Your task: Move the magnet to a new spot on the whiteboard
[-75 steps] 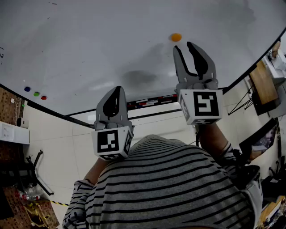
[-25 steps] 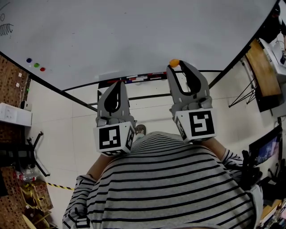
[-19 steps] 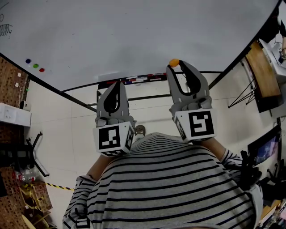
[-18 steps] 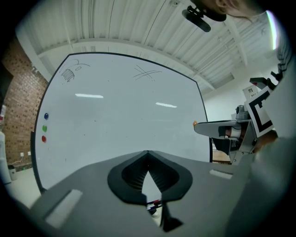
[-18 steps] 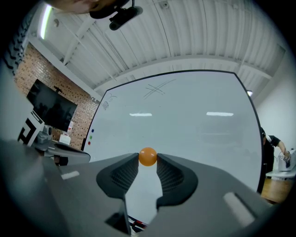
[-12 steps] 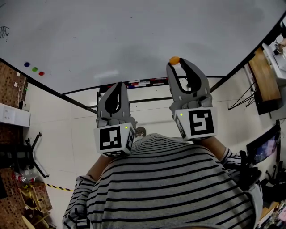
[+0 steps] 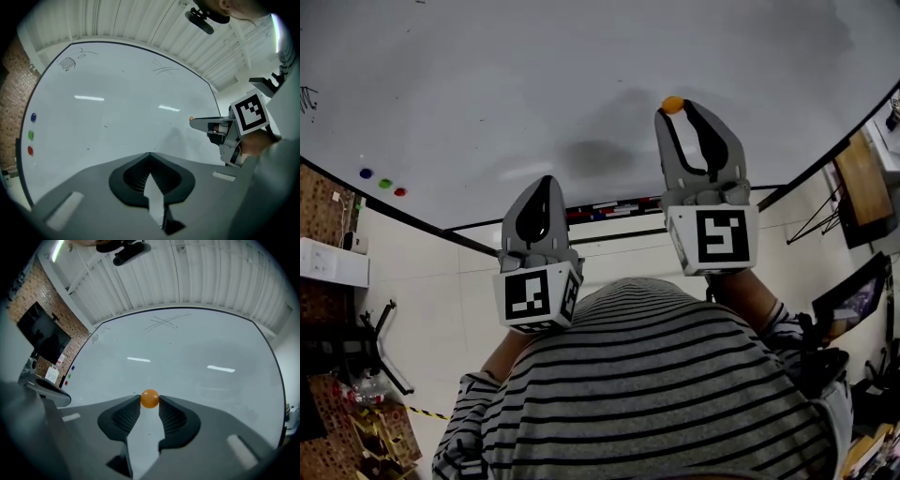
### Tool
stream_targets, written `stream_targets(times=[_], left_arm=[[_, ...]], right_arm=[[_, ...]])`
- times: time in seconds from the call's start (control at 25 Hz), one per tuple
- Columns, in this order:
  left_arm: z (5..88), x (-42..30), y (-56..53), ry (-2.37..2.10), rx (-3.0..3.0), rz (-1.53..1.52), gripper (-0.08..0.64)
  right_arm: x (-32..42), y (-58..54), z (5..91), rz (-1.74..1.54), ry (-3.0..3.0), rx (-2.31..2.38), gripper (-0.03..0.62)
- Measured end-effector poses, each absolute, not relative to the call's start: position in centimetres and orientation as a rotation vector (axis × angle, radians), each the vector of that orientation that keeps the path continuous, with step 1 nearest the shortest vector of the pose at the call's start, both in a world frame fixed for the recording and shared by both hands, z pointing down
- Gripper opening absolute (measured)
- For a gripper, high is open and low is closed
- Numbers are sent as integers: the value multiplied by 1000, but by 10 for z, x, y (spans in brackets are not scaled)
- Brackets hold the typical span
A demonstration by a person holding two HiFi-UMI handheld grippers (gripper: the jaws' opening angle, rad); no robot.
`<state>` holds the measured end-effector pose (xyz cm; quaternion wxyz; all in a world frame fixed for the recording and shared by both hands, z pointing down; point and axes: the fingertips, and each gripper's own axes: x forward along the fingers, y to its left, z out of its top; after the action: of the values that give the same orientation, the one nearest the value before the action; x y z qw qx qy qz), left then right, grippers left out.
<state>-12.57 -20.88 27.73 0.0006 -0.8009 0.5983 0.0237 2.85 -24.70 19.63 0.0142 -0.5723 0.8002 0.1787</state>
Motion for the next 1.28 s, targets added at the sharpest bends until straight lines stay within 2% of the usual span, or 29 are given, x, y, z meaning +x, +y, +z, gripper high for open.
stream_targets(times=[0.56,0.88,1.08,1.28], left_arm=[[272,-159,-246,1846,-2531,113,17],[273,-144,-222,1848,-2524,116,17],[278,-109,-180,1839,-2532,114,17],[291,-68,-116,1852,-2543,93,17]], right_arm=[[16,-290,199,585,2403,-1919,124],[14,-245,199,523,2445,-1807,115],[35,-186,227,443,2527,-1772,7],[67,-122,252,378,2598,-1760,2]])
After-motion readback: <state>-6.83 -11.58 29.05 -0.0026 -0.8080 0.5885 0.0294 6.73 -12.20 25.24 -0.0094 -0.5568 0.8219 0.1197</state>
